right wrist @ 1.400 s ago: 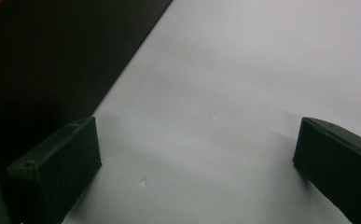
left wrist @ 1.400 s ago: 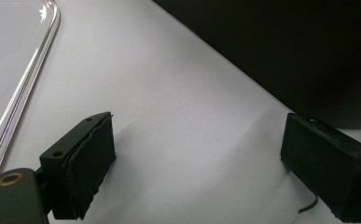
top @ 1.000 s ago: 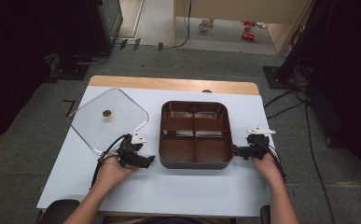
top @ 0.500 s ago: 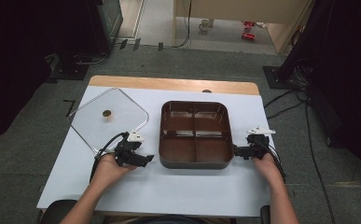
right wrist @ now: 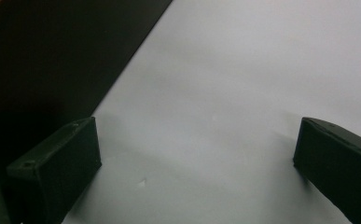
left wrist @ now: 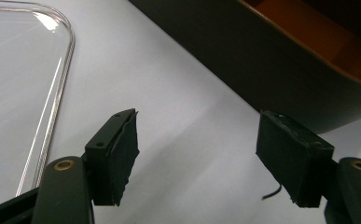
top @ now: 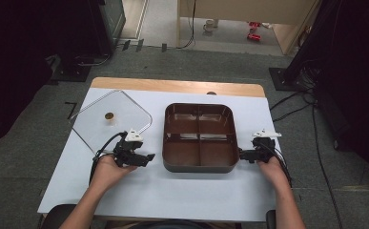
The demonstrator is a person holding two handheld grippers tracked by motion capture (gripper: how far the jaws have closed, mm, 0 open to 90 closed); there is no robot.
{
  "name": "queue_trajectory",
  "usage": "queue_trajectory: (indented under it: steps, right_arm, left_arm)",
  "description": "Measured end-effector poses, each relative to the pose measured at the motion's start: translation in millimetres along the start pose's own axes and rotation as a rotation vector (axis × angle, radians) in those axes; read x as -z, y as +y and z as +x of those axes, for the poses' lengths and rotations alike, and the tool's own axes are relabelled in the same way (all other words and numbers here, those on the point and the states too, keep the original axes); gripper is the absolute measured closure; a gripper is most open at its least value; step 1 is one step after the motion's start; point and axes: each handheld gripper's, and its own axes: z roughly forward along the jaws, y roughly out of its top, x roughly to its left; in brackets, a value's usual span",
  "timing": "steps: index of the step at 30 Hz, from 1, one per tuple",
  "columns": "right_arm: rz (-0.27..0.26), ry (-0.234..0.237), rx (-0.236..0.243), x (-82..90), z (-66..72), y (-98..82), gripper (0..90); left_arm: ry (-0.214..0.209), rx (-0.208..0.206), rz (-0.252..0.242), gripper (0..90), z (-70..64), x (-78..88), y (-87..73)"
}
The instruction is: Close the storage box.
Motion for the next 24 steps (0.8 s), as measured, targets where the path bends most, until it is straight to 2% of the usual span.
queue_trajectory:
  steps: [9, 24]
  right_arm:
    - [0.001, 0.001, -0.001, 0.0, -0.1, 0.0, 0.0]
    - [0.0, 0.0, 0.0, 0.0, 0.0, 0.0, 0.0]
  left_arm:
    - [0.012, 0.038, -0.024, 34.7, 13.6, 11.7, 0.9]
    - [0.064, 0.1, -0.034, 35.4, 39.7, 23.0, -3.6]
